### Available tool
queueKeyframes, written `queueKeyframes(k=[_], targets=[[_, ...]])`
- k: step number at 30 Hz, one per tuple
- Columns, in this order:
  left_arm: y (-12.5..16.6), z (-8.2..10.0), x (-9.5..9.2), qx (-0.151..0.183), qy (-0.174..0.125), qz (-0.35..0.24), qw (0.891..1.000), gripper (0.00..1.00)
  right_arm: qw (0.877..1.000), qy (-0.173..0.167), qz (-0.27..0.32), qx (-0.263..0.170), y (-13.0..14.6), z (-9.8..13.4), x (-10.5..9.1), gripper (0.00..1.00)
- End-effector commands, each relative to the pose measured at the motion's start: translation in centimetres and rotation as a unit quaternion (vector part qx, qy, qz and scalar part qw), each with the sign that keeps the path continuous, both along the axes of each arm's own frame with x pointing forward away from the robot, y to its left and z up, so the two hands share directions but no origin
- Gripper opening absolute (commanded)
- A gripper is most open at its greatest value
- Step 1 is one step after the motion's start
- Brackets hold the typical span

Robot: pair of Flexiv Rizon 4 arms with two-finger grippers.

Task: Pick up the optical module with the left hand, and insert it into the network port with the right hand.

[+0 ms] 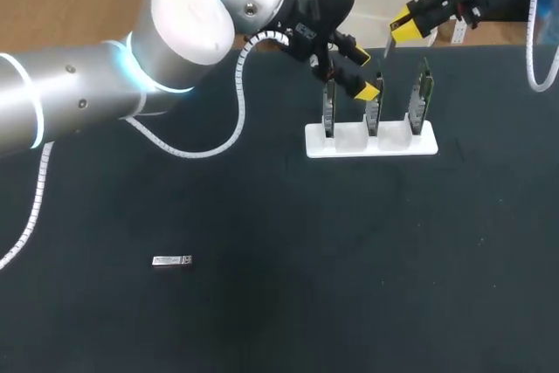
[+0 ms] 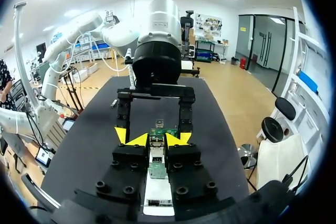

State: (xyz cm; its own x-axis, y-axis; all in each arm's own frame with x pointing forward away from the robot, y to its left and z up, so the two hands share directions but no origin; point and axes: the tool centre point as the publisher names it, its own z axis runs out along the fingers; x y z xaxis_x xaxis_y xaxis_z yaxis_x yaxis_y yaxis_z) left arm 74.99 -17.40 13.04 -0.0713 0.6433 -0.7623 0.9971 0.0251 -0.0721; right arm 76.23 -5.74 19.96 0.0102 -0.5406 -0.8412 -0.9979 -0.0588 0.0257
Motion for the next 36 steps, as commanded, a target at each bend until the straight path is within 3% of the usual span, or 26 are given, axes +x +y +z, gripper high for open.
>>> queueKeyframes(k=[1, 36], targets=[[-0.12, -0.10, 0.19, 0.006, 0.002, -0.001, 1.000, 1.00, 1.000, -0.001, -0.002, 0.001, -0.07, -0.02, -0.08, 0.00], [0.10, -0.77, -0.01, 0.015, 0.004, 0.004, 1.000, 1.00, 1.000, -0.001, 0.006, -0.002, 0.28, -0.15, -0.11, 0.00]])
